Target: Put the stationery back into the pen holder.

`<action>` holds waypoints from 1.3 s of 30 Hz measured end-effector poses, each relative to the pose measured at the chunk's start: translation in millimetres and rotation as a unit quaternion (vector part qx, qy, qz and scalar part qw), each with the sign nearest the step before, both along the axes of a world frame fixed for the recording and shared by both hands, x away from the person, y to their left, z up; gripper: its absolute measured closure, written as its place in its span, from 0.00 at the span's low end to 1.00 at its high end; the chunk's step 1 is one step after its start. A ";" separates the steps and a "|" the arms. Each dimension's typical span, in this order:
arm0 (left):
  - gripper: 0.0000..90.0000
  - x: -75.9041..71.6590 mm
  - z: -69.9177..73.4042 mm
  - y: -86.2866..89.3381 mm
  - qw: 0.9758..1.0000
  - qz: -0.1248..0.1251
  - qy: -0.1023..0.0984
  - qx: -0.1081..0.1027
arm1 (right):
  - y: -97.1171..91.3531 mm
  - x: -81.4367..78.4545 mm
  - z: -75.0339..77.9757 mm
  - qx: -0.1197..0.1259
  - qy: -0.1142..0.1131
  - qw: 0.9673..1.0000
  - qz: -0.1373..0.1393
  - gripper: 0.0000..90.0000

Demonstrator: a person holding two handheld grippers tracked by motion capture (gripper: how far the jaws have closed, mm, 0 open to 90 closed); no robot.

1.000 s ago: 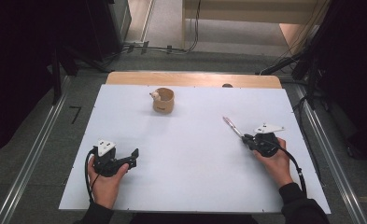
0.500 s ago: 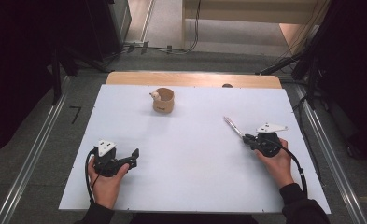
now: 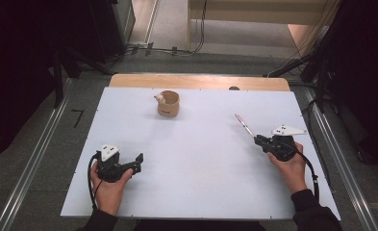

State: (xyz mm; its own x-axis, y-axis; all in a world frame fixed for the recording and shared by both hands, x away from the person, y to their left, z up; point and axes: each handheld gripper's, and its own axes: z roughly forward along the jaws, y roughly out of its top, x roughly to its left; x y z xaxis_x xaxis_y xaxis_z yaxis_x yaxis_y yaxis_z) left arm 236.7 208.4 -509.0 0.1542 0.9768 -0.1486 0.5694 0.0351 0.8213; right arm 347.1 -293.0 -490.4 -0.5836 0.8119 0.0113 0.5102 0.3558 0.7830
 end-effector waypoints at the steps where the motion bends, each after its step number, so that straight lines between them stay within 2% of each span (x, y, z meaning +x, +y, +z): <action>1: 0.08 0.0 0.1 -0.2 1.000 0.000 0.000 0.000 | -0.2 -0.7 0.7 0.002 0.002 1.000 0.000 0.87; 19: 0.08 0.9 -0.8 -1.2 1.000 -0.001 0.000 0.000 | 3.6 -3.8 6.9 0.009 -0.005 1.000 0.008 0.87; 25: 0.08 0.9 -0.8 -1.7 1.000 -0.002 0.001 0.002 | 10.7 -7.3 12.3 0.014 -0.011 1.000 0.020 0.87; 39: 0.08 1.7 -1.5 -4.1 1.000 -0.006 0.001 0.011 | 25.0 -9.0 13.5 0.011 -0.013 0.999 0.035 0.87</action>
State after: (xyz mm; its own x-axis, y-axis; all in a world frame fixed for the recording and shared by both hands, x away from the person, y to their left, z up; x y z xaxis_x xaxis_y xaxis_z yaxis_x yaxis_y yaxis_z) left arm 238.4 204.3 -510.5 0.1648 0.9782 -0.1265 0.5714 0.0099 0.8206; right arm 338.1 -268.0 -477.0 -0.6391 0.7690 0.0126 0.4640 0.3724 0.8038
